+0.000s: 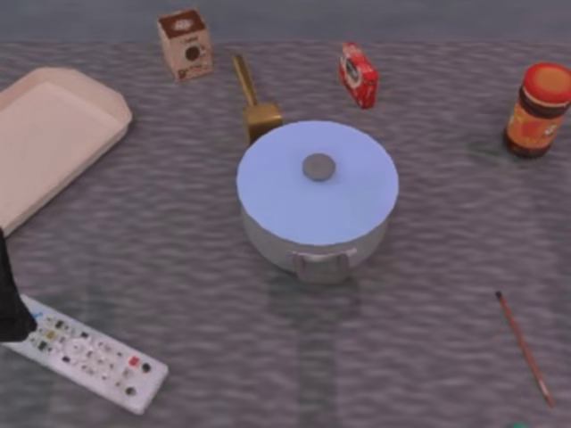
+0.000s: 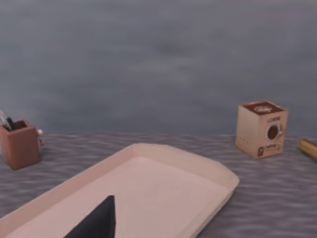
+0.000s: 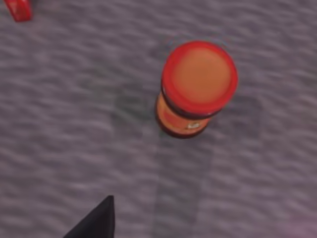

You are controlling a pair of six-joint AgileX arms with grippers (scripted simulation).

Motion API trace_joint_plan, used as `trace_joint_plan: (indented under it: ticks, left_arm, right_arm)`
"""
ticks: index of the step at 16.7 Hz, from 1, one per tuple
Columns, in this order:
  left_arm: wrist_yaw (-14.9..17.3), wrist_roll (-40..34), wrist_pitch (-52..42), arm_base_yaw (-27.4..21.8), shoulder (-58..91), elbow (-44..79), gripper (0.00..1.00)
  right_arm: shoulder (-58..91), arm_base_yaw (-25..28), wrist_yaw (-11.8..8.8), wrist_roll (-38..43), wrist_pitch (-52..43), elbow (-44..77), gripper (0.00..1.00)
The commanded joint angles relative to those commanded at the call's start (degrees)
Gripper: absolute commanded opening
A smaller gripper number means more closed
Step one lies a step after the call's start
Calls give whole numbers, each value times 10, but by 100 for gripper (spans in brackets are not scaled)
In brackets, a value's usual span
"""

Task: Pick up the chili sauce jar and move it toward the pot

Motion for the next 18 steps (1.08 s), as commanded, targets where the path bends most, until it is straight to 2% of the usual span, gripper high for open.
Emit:
trace_joint_plan:
  ticks: [6, 10, 14, 18]
  left_arm:
    - [0, 0, 0, 0, 0, 0, 100]
    - [0, 0, 0, 0, 0, 0, 100]
    - [0, 0, 0, 0, 0, 0, 100]
    - [0, 0, 0, 0, 0, 0, 100]
  right_arm:
    - [326, 0, -5, -41, -174, 330, 100]
    - [486, -1, -8, -62, -255, 500, 100]
    - [576, -2, -8, -74, -298, 598, 100]
    - [589, -2, -8, -75, -305, 614, 100]
